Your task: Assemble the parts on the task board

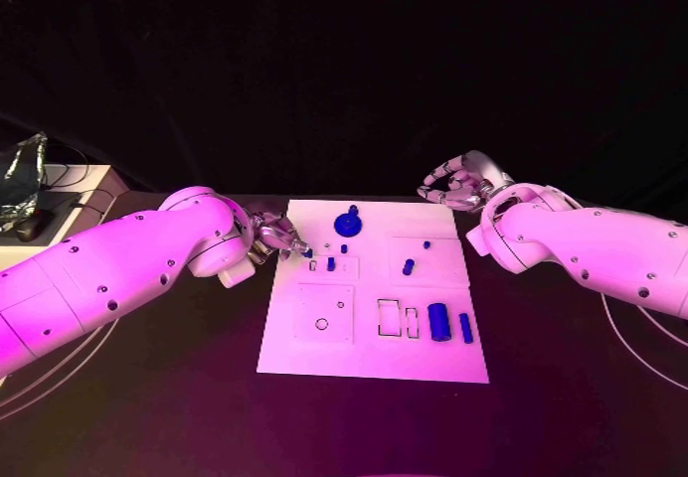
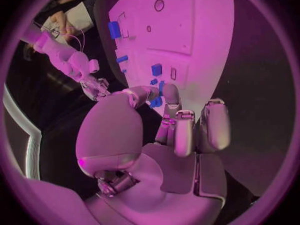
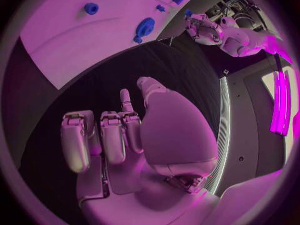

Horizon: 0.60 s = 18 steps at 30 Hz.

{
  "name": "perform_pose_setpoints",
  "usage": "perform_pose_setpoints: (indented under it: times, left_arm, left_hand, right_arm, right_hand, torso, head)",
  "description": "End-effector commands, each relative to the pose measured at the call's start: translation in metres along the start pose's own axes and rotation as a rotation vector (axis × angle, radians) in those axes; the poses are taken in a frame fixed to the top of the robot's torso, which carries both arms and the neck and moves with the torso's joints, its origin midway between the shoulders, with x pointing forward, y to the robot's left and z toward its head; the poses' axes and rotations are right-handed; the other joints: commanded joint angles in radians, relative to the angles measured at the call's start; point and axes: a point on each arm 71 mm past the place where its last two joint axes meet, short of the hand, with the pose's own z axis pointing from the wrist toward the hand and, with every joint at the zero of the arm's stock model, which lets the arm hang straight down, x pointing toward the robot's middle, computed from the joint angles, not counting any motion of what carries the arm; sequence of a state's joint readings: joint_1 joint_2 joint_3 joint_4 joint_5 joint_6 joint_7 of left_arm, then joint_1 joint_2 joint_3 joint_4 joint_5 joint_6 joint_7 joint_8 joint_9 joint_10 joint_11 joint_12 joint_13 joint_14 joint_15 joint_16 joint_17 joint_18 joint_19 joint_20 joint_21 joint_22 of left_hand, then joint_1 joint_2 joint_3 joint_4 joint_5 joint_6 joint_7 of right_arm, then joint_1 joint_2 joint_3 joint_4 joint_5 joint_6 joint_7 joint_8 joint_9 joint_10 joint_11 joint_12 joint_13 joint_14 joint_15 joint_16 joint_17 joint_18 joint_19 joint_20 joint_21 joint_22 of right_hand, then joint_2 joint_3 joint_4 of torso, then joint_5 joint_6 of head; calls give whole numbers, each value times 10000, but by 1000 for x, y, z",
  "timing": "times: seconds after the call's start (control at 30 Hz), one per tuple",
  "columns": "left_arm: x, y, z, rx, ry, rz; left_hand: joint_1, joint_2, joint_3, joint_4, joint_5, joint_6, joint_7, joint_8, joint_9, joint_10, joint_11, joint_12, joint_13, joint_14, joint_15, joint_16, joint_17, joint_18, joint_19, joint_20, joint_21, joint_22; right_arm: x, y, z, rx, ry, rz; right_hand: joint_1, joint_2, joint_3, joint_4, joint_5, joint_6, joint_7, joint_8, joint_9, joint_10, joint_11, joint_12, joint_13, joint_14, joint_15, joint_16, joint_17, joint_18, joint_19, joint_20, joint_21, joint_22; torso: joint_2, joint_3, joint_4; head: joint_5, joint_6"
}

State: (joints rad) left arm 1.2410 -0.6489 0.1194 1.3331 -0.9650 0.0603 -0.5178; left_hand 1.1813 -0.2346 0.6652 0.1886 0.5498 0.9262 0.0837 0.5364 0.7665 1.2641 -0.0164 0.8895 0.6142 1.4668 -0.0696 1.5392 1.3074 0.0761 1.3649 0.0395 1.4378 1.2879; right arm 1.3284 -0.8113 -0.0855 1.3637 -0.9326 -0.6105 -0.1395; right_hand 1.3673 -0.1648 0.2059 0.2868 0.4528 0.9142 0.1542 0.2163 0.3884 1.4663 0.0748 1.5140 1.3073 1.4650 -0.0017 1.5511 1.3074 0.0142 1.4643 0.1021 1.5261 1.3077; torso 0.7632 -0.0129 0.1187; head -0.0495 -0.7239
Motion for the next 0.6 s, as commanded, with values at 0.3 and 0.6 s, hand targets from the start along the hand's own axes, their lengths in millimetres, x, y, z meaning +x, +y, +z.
perform_pose_setpoints:
  times: [0.3,0.6]
  left_arm:
    - [16,5,3,-124,-79,-132]
    - [22,7,7,-313,123,35]
  left_hand:
    - [-38,57,1626,-1685,61,328,-231,57,980,89,-19,68,64,793,-47,-60,1722,-78,67,9,34,-15]
    - [-88,46,1625,-1711,38,357,-258,51,990,507,-48,923,1189,760,-76,-120,1584,-82,82,-20,42,4]
  right_arm:
    - [1,2,0,-237,72,-163]
    - [1,2,-1,-243,79,-169]
  right_hand:
    - [31,-102,38,-3,45,-52,-13,56,9,469,-58,-67,2093,881,-33,-50,1888,-4,818,-44,-64,2233]
    - [31,-102,38,-3,45,-52,-13,56,9,469,-58,-67,2093,881,-33,-50,1888,-4,818,-44,-64,2233]
  torso:
    - [23,1,-11]
    - [24,-4,-9]
  head:
    - [-1,-95]
    - [-9,-133]
